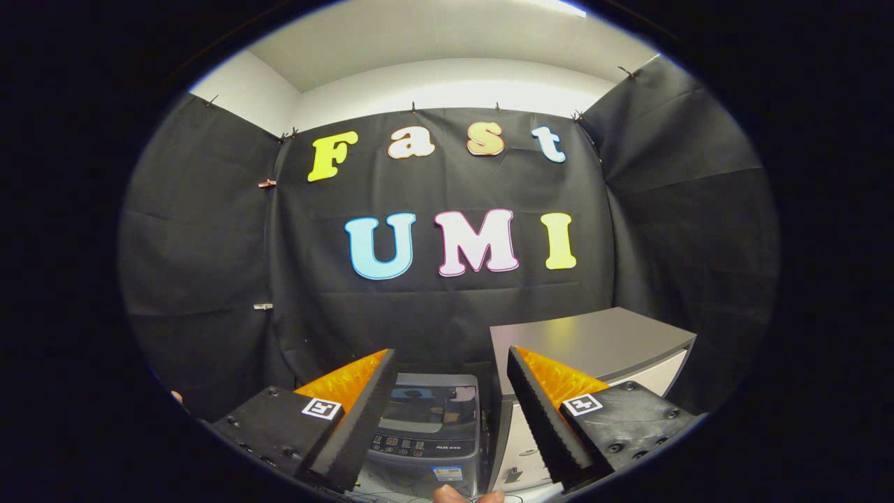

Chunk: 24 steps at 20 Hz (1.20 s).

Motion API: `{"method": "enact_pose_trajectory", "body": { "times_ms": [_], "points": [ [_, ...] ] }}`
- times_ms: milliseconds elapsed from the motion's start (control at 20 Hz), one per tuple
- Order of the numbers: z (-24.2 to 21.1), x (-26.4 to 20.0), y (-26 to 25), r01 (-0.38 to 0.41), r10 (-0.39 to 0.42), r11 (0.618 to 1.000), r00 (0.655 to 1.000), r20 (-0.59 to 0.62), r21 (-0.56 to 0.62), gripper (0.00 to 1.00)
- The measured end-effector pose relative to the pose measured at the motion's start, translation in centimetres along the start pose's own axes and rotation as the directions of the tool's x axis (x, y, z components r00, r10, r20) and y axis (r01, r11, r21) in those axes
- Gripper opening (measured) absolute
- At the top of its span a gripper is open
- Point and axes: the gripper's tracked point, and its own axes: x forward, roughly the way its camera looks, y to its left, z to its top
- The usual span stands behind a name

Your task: Put the clothes into the washing machine and then close the washing machine lid.

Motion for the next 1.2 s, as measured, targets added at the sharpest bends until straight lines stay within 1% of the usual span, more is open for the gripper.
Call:
{"method": "enact_pose_trajectory", "body": {
  "times_ms": [250,500,800,1100,1200],
  "points": [
    [1.7,-1.6,-1.1,0.031,-0.031,1.000,0.999,0.029,0.002,0.99],
    [1.6,-1.6,-1.4,0.043,-0.043,0.999,0.999,0.025,0.012,0.99],
    [1.0,-1.4,-0.7,0.038,-0.038,0.999,0.999,0.008,0.016,0.99],
    [1.8,-1.7,0.2,0.025,-0.025,1.000,0.999,0.027,0.014,0.99],
    [1.9,-1.6,0.0,0.032,-0.032,0.999,0.999,0.030,0.012,0.99]
  ]
}}
